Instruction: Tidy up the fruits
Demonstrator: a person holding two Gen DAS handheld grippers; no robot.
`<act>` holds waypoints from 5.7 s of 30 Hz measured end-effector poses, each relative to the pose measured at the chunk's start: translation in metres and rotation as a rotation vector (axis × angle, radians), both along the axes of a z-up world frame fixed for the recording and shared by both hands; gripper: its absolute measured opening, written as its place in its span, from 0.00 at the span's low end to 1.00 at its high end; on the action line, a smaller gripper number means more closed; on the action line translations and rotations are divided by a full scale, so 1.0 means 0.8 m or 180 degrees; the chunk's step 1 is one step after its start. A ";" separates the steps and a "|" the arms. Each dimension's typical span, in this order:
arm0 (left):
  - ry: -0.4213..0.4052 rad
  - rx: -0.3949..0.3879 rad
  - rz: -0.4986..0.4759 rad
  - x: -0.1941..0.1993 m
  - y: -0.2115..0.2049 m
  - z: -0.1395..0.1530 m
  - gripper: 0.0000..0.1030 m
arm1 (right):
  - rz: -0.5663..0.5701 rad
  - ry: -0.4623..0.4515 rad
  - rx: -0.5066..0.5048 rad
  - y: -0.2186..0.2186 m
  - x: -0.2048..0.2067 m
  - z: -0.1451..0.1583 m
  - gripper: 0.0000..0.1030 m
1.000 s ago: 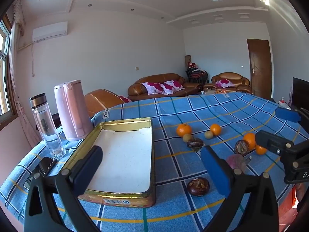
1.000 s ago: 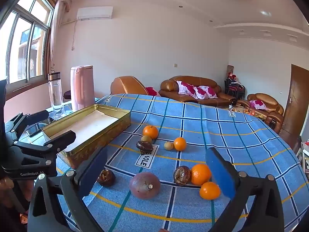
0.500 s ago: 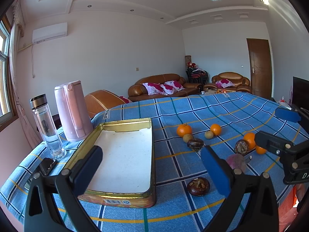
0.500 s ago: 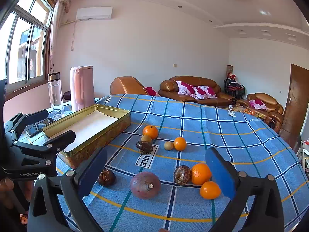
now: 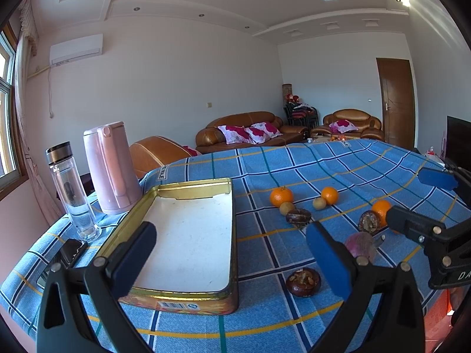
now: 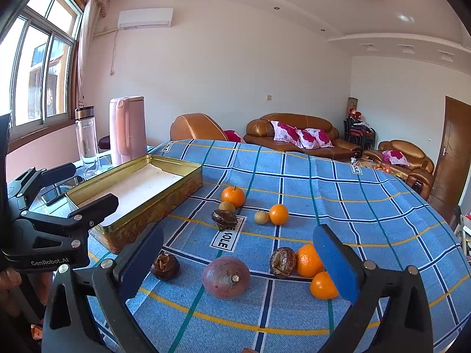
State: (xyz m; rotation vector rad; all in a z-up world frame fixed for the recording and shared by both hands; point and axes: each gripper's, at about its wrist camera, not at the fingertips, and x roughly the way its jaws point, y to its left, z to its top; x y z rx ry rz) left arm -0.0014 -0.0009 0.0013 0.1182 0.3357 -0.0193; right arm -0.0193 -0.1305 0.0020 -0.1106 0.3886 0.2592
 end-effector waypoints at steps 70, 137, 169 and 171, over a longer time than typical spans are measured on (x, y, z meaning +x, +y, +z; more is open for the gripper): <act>0.0369 0.0078 -0.0449 0.017 -0.042 -0.061 0.85 | 0.0367 0.0835 -0.0101 0.007 0.055 -0.087 0.54; 0.0216 -0.0215 -0.0495 0.022 -0.022 -0.038 0.42 | 0.0441 -0.0019 0.0046 0.001 0.014 -0.042 0.55; -0.0030 -0.0103 -0.0399 0.027 -0.021 -0.013 0.42 | 0.0566 -0.0262 -0.0002 0.023 0.018 -0.018 0.55; -0.0034 -0.0100 -0.0393 0.028 -0.020 -0.012 0.42 | 0.0575 -0.0270 -0.0004 0.025 0.019 -0.017 0.55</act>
